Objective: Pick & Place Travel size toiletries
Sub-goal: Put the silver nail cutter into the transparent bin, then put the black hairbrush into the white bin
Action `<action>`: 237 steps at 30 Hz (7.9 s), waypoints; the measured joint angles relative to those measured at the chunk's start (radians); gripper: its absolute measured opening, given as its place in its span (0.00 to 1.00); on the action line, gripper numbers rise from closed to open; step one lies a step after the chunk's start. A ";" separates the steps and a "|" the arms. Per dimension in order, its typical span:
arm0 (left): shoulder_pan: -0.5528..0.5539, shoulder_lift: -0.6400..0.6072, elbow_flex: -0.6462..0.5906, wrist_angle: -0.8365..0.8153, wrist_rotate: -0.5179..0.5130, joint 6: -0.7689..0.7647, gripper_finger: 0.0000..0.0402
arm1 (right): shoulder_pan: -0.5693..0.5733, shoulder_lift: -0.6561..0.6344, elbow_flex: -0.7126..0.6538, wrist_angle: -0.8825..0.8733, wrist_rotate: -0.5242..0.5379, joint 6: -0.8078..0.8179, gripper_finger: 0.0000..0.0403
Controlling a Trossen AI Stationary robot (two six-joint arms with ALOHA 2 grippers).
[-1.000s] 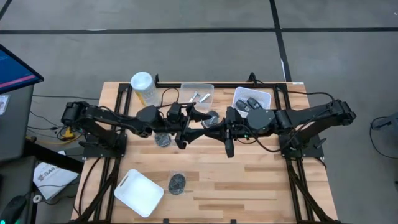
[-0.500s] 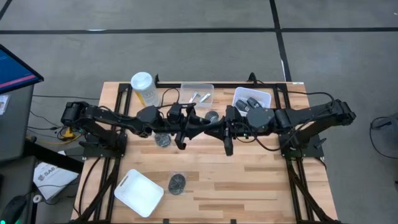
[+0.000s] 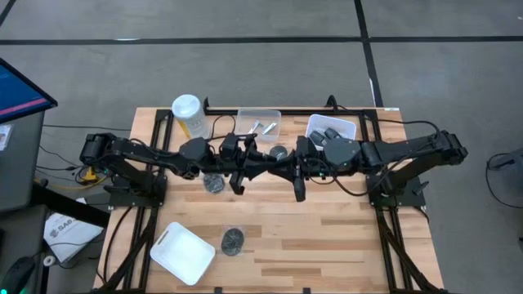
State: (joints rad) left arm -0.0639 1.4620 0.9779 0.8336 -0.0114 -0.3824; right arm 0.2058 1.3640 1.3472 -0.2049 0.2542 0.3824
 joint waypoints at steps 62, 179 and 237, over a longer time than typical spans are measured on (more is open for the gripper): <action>0.542 0.326 -0.025 -0.499 -0.149 0.066 0.11 | 0.181 -0.320 0.001 -0.257 0.006 -0.079 0.10; 0.162 0.691 0.156 -0.515 -0.459 0.086 0.28 | 0.303 -1.299 -1.338 0.644 -0.146 -0.205 0.00; -0.489 -0.249 0.152 -1.218 -0.452 -0.097 0.00 | 0.301 -1.298 -1.338 0.247 -0.038 -0.023 0.00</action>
State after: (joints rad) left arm -0.5526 1.2126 1.1297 -0.3845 -0.4635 -0.4798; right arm 0.5068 0.0662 0.0093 0.0422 0.2165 0.3592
